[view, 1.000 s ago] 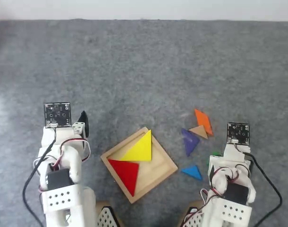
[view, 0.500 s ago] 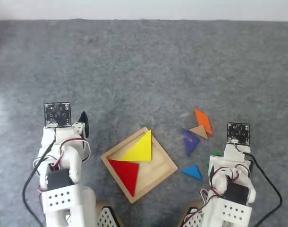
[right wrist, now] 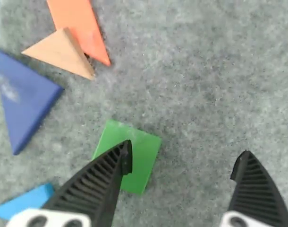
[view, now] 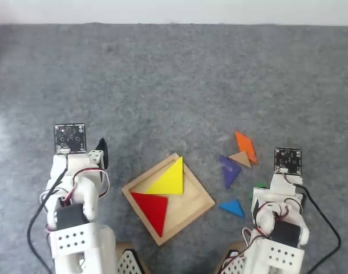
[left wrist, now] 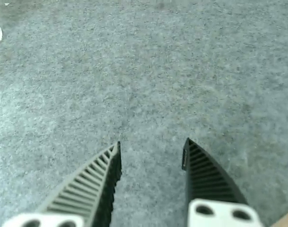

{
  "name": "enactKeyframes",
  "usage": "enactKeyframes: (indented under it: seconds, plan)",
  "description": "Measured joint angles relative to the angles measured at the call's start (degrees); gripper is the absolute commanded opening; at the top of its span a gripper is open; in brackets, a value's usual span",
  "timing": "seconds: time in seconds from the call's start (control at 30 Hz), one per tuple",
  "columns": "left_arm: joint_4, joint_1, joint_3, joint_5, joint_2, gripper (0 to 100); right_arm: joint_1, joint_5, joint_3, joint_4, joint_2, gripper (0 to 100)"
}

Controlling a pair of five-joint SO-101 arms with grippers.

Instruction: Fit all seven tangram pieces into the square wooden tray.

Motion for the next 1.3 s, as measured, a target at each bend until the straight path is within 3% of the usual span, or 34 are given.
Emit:
enactKeyframes:
  seconds: [0.4, 0.67, 0.8, 0.9, 1.1, 1.3]
  plan:
    - [1.05, 0.0, -0.35, 0.0, 0.0, 21, 0.0, 0.0, 0.0, 0.0, 0.0, 32.9]
    - [15.91, 1.14, -9.49, -0.09, 0.18, 21, 0.0, 0.0, 0.0, 1.76, -0.35, 32.9]
    - [18.9, 3.87, -13.71, -2.29, 6.59, 21, 0.97, 0.88, 0.0, 2.11, -0.35, 32.9]
    - [18.99, 4.13, -17.85, -2.64, 16.09, 21, 3.34, 5.8, -0.18, 0.09, -0.44, 32.9]
    - [18.99, 4.13, -28.31, -2.99, 38.59, 21, 5.54, 24.44, -8.35, 1.93, -0.62, 32.9]
    - [20.66, 4.13, -36.57, -2.9, 49.93, 21, 5.71, 31.82, -16.18, 3.34, 1.23, 32.9]
